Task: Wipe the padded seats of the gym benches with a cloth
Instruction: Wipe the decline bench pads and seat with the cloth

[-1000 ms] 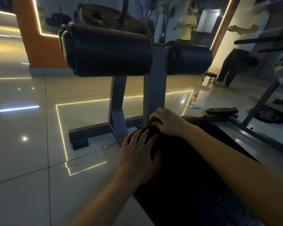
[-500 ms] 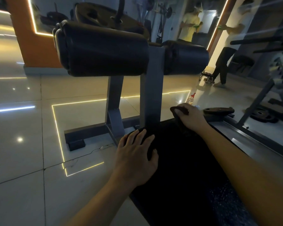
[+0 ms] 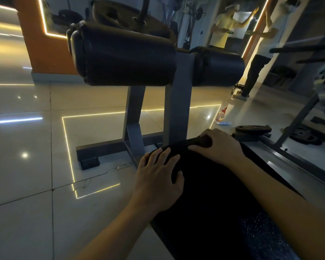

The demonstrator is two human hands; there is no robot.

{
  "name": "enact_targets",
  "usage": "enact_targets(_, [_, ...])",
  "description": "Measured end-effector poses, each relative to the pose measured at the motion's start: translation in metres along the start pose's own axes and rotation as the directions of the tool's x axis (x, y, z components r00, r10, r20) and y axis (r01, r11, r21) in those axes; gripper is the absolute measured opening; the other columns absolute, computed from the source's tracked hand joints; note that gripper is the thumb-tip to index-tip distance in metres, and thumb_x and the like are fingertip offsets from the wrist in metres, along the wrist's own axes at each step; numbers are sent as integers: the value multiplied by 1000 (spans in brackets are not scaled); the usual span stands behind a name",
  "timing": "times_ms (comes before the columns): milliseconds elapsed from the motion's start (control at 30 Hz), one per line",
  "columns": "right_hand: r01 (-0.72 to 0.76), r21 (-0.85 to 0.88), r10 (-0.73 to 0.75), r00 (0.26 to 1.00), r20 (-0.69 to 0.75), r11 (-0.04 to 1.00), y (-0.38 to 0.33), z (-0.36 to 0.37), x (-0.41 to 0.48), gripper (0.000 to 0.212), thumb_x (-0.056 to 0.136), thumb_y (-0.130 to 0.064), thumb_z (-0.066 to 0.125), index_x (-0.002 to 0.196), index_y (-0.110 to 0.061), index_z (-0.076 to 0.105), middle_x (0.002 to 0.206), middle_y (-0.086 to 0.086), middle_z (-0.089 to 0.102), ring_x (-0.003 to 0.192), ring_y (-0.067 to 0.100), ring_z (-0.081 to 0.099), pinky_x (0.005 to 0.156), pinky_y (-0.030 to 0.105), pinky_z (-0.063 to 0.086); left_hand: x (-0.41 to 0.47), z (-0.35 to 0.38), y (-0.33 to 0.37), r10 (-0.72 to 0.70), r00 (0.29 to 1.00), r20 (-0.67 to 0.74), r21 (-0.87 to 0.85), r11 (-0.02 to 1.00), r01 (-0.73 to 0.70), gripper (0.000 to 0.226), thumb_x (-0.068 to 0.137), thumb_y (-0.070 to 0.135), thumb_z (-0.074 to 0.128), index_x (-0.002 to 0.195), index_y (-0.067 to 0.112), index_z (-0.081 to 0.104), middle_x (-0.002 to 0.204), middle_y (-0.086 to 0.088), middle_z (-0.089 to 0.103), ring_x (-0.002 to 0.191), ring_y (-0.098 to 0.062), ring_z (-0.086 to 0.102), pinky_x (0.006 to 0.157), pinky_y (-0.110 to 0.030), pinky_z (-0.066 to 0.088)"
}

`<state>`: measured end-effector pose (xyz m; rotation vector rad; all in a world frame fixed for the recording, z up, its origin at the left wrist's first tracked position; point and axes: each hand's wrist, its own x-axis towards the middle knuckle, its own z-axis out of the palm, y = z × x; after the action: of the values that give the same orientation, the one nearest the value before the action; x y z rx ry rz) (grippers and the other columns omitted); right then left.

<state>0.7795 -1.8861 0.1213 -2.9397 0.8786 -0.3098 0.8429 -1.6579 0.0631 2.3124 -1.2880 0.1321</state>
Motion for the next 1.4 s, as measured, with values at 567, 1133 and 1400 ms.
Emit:
enact_targets(567, [336, 118, -333, 942, -43, 934, -61, 8, 3, 23, 94, -29, 63, 115, -25, 70, 109, -7, 68, 97, 6, 48, 93, 30, 43, -1, 2, 0, 42, 994, -100, -15, 999, -44, 67, 86, 58, 17, 146, 35, 38, 154, 11, 35, 145, -14, 25, 119, -37, 12])
enact_targets(1133, [57, -72, -65, 991, -119, 996, -33, 8, 7, 28, 98, -39, 53, 123, -30, 63, 115, 5, 57, 100, 20, 57, 80, 33, 44, -4, 1, 2, 11, 996, -94, -53, 998, -16, 54, 94, 52, 30, 147, 39, 37, 158, 12, 28, 148, -12, 16, 119, -33, 4])
enact_targets(1400, [229, 39, -219, 961, -166, 973, -58, 23, -22, 27, 97, -36, 52, 122, -34, 64, 110, -1, 57, 93, 13, 56, 79, 28, 45, -1, 4, 0, -5, 993, -121, -13, 1000, 3, 51, 94, 52, 34, 143, 39, 42, 155, 14, 34, 146, -12, 23, 120, -36, 8])
